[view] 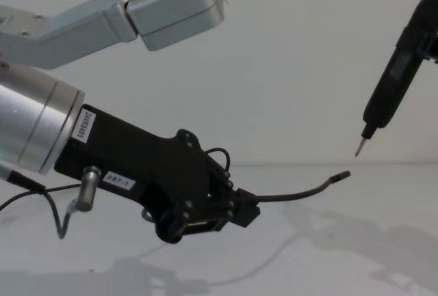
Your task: Pick up the data cable with the one hand.
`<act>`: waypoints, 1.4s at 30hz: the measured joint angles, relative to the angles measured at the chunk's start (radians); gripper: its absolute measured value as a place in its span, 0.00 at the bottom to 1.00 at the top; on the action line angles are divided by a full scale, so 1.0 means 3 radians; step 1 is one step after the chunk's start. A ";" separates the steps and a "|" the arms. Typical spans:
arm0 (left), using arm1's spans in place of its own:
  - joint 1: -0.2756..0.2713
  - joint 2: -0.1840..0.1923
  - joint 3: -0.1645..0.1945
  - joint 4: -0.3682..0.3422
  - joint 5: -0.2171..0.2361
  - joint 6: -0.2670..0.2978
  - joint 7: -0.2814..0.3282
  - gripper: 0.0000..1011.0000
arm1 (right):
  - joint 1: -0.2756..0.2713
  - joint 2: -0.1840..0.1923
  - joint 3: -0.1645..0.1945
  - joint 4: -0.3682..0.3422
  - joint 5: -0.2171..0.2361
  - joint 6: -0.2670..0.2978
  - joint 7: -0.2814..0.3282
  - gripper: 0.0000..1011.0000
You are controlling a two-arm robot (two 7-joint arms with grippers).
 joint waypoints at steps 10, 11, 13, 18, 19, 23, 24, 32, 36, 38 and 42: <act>0.0000 0.0000 0.0000 0.0000 0.0000 0.0000 0.0000 0.05 | 0.0063 -0.0006 -0.0064 0.0126 0.0016 -0.0035 0.0028 0.28; 0.0000 0.0000 0.0000 0.0000 0.0000 0.0000 0.0000 0.05 | 0.0066 -0.0005 -0.0067 0.0134 0.0017 -0.0037 0.0030 0.28; 0.0000 0.0000 0.0000 0.0000 0.0000 0.0000 0.0000 0.05 | 0.0079 -0.0003 -0.0084 0.0160 0.0021 -0.0044 0.0037 0.28; 0.0000 0.0000 0.0000 0.0000 0.0000 0.0000 0.0000 0.05 | 0.0103 -0.0001 -0.0116 0.0205 0.0025 -0.0055 0.0052 0.28; 0.0000 0.0000 0.0001 0.0000 0.0000 0.0000 0.0000 0.05 | 0.0110 0.0000 -0.0126 0.0218 0.0026 -0.0061 0.0056 0.28; 0.0000 0.0000 0.0001 0.0000 0.0000 0.0000 0.0000 0.05 | 0.0130 0.0001 -0.0151 0.0255 0.0026 -0.0074 0.0061 0.28; 0.0000 0.0000 0.0001 0.0000 0.0000 0.0000 0.0000 0.05 | 0.0136 0.0001 -0.0156 0.0265 0.0026 -0.0076 0.0061 0.28; 0.0000 0.0000 0.0001 0.0000 0.0000 0.0000 0.0000 0.05 | 0.0169 0.0008 -0.0191 0.0320 0.0031 -0.0093 0.0063 0.28; 0.0000 0.0000 0.0001 0.0001 0.0000 0.0000 0.0000 0.05 | 0.0177 0.0016 -0.0203 0.0332 0.0039 -0.0096 0.0061 0.28; 0.0000 0.0000 0.0001 0.0000 0.0000 0.0000 0.0000 0.05 | 0.0179 0.0027 -0.0211 0.0334 0.0049 -0.0096 0.0059 0.28; 0.0000 0.0000 0.0001 0.0000 0.0000 0.0000 0.0000 0.05 | 0.0180 0.0042 -0.0217 0.0334 0.0062 -0.0092 0.0056 0.28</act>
